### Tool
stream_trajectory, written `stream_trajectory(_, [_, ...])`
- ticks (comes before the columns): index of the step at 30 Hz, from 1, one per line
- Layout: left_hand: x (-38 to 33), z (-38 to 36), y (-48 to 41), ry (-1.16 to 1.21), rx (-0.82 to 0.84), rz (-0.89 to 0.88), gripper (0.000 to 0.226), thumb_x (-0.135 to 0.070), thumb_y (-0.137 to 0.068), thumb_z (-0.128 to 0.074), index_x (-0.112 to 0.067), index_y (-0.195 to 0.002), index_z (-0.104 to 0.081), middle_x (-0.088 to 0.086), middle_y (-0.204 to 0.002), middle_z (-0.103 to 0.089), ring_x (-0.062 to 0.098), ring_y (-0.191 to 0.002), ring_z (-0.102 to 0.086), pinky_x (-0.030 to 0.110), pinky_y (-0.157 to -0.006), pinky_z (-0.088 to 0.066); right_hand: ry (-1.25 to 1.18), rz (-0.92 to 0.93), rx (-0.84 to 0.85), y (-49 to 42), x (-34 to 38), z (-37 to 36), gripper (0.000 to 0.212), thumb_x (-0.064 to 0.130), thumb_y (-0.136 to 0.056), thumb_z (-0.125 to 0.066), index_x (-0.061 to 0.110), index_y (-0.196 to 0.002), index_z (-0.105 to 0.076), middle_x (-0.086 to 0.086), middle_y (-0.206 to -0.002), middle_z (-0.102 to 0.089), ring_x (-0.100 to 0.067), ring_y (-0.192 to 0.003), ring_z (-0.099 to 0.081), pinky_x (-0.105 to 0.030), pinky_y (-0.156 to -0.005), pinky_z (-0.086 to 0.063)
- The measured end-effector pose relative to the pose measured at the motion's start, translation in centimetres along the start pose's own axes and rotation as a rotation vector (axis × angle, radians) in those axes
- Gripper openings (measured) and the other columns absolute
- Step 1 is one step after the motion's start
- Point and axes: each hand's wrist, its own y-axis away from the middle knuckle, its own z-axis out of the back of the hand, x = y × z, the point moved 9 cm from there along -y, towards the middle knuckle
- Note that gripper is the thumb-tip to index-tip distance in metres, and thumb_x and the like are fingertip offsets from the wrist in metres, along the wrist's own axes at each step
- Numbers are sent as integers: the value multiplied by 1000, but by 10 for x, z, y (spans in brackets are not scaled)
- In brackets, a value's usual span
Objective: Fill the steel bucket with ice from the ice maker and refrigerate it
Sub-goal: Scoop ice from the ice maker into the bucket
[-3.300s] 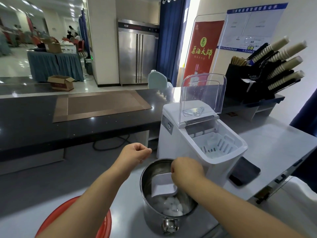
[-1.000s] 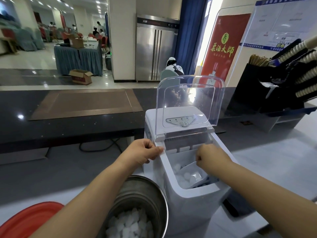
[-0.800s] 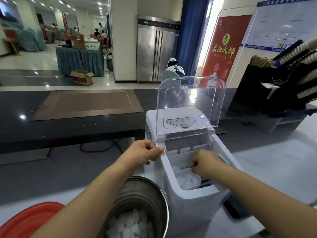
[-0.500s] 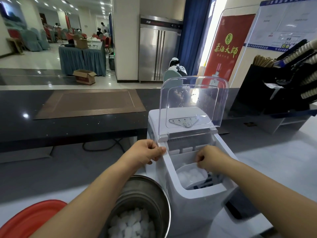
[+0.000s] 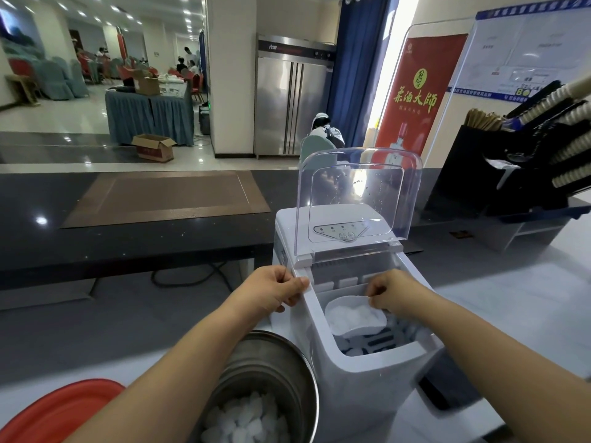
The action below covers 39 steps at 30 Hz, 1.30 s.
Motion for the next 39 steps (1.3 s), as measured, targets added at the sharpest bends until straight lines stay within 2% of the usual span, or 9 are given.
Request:
stream_trajectory(4, [2,0,0,20,-5,6,27,-33,-85,-67,-17,-67,-56,-7,-56,-66,0,-52,-59,19,-53,-46,-93,-32,-51,4,-3,8,23,4,-84,-62,20,-66,-62,5,-60,-57,-8,-51,-50,-16,-48,-37])
stream_trajectory(12, [-1,-2,9,56,-66,-11,26,-33,-87,-64,-13,-72,-57,-5,-58,-65,1,-52,-58,21,-56,-46,-291,-87,-109,21,-7,15,20,2,-82,-64,14,-67,-66,-1,-60,-60,-16,-54,-51,-26,-56,-45])
stream_trajectory(17, [-2,-3,20,76,-24,-2,26,-32,-90,-60,-11,-74,-60,-1,-64,-64,4,-55,-58,21,-58,-46,-405,-89,-180,43,5,29,17,-1,-81,-66,6,-66,-67,3,-42,-53,-10,-38,-42,-17,-40,-36])
stream_trajectory(21, [1,8,28,66,-15,-6,26,-28,-89,-62,-13,-69,-59,-3,-59,-63,8,-57,-58,23,-60,-48,-486,-56,-203,63,27,38,16,-3,-81,-66,4,-67,-68,-1,-43,-54,-3,-29,-41,-14,-34,-34])
stream_trajectory(27, [1,36,41,58,-46,-1,24,-24,-90,-62,-6,-74,-59,-1,-57,-62,7,-50,-54,19,-53,-47,-464,-29,-184,87,65,26,11,4,-81,-68,9,-71,-71,-5,-53,-61,-7,-36,-46,-22,-42,-39])
stream_trajectory(30, [9,48,49,75,-50,13,24,-20,-90,-62,-5,-72,-56,5,-59,-60,9,-50,-51,16,-49,-45,-484,-11,-173,98,83,13,14,4,-80,-67,10,-67,-70,-1,-47,-60,-5,-32,-45,-17,-39,-37])
stream_trajectory(34, [25,64,57,-51,-56,26,23,-17,-86,-66,-11,-66,-56,2,-63,-59,11,-57,-51,22,-56,-43,-425,-15,-176,109,99,-5,20,7,-77,-68,17,-60,-68,5,-44,-60,0,-31,-45,-16,-39,-37])
stream_trajectory(37, [39,74,60,-135,-68,44,16,-7,-81,-68,-15,-68,-64,-2,-66,-63,4,-58,-53,21,-60,-41,-380,-19,-177,115,105,-23,19,4,-74,-64,14,-58,-68,3,-44,-59,-7,-36,-47,-18,-43,-38])
stream_trajectory(39, [47,77,61,-175,-62,63,17,-3,-81,-67,-17,-71,-68,-2,-73,-67,6,-67,-58,20,-62,-43,-335,-18,-188,117,108,-35,18,4,-72,-63,14,-58,-67,2,-48,-60,-13,-44,-51,-22,-48,-41])
